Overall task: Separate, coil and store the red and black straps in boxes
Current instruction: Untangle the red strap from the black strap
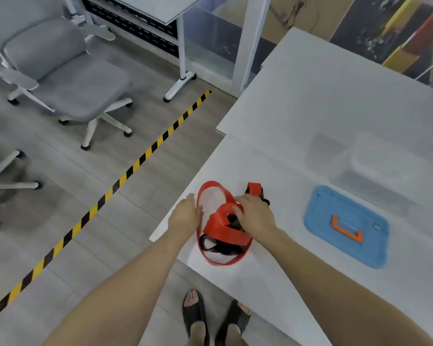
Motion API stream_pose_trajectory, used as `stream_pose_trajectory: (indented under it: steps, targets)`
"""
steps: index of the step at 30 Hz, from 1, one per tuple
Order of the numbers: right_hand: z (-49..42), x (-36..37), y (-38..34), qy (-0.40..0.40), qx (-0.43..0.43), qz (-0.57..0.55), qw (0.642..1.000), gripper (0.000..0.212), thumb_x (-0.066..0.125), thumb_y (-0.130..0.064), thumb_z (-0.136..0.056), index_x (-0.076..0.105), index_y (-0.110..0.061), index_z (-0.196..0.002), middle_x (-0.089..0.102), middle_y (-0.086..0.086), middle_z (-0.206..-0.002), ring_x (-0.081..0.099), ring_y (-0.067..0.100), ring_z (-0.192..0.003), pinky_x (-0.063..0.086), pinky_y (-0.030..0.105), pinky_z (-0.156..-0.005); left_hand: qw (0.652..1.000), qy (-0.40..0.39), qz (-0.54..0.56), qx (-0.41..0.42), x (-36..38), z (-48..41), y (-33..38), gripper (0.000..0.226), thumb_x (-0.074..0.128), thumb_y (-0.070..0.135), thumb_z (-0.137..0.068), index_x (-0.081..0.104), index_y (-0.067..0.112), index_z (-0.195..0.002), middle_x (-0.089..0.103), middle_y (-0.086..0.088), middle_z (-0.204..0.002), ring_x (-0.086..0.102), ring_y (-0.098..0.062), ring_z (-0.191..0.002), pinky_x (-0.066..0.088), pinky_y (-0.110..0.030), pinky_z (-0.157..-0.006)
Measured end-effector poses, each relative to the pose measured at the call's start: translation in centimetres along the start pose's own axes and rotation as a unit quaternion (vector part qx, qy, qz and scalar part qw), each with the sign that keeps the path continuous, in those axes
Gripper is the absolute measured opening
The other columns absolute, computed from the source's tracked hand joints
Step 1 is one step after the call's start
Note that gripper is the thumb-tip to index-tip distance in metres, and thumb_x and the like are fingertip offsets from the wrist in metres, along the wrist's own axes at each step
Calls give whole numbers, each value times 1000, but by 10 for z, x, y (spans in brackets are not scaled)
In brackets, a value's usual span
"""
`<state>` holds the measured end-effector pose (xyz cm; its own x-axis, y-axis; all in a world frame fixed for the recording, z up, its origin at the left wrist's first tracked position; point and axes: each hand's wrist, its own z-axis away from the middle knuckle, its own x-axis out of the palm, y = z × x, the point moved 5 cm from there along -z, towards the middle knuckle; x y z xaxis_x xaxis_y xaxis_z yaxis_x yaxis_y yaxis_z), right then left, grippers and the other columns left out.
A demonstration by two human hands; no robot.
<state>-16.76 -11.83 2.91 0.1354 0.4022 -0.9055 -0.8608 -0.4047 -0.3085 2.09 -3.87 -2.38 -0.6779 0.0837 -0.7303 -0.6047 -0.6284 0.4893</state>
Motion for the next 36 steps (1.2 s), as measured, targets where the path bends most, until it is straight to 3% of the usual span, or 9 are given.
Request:
stream_pose_trajectory:
  steps: [4, 9, 11, 15, 20, 25, 28, 31, 36]
  targets:
    - [-7, 4, 3, -11, -7, 19, 1000, 32, 51, -36, -104, 73, -25, -124, 76, -1, -114, 68, 26, -106, 48, 46, -100, 998, -13, 37, -54, 9, -20, -3, 36, 62, 35, -99, 63, 13, -128, 72, -10, -120, 67, -34, -110, 57, -43, -92]
    - [-23, 0, 10, 2, 11, 16, 1000, 27, 53, -35, -101, 76, -24, -108, 76, -3, -101, 70, 23, -96, 50, 42, -93, 994, 42, 87, -43, 11, -19, 0, 29, 54, 14, -97, 75, 21, -115, 77, 0, -116, 70, -26, -104, 59, -38, -91]
    - [-35, -3, 11, -1, 26, -21, 999, 27, 58, -37, -99, 73, -21, -115, 75, 1, -108, 70, 27, -102, 53, 42, -92, 989, 60, 134, -28, 8, -11, 4, 30, 54, 12, -98, 75, 26, -115, 77, 5, -114, 71, -21, -102, 60, -39, -95]
    - [-54, -6, 1, -78, 17, -156, 984, 57, 66, -34, -100, 47, -25, -153, 56, 3, -154, 54, 25, -140, 45, 42, -114, 981, 91, 169, 9, -4, 8, 15, 27, 55, 16, -105, 74, 28, -120, 75, 8, -114, 70, -16, -100, 61, -37, -95]
    - [-46, -21, 2, -68, 3, -194, 979, 45, 64, -28, -101, 57, -27, -145, 68, 0, -137, 65, 21, -124, 51, 35, -104, 972, 101, 212, 30, -22, 21, 17, 26, 57, 15, -105, 74, 27, -120, 74, 8, -113, 70, -15, -99, 63, -39, -91]
    - [-19, -58, 6, -63, -25, -237, 969, 47, 76, -30, -93, 63, -28, -139, 71, -3, -128, 68, 15, -113, 53, 34, -102, 963, 104, 243, 51, -46, 41, 30, 19, 57, 16, -106, 71, 27, -110, 74, 10, -107, 70, -13, -101, 61, -30, -82]
    - [-3, -86, 7, -36, -29, -263, 964, 48, 80, -28, -90, 67, -25, -136, 71, -7, -120, 68, 12, -108, 49, 27, -99, 959, 108, 252, 76, -62, 54, 44, 19, 55, 11, -105, 69, 22, -111, 74, 8, -110, 69, -13, -107, 58, -32, -92]
    - [7, -118, 6, 16, -23, -313, 949, 44, 83, -27, -88, 71, -24, -130, 72, -10, -113, 67, -2, -101, 48, 19, -91, 959, 105, 244, 104, -79, 66, 62, 20, 56, 10, -105, 68, 22, -116, 74, 6, -116, 68, -13, -112, 56, -36, -101]
    - [22, -163, 7, 54, -43, -315, 947, 33, 82, -30, -89, 71, -29, -119, 75, -8, -109, 70, 2, -103, 47, 13, -85, 954, 104, 254, 123, -99, 81, 93, 20, 59, 13, -104, 70, 23, -117, 75, 8, -115, 69, -11, -111, 58, -39, -101]
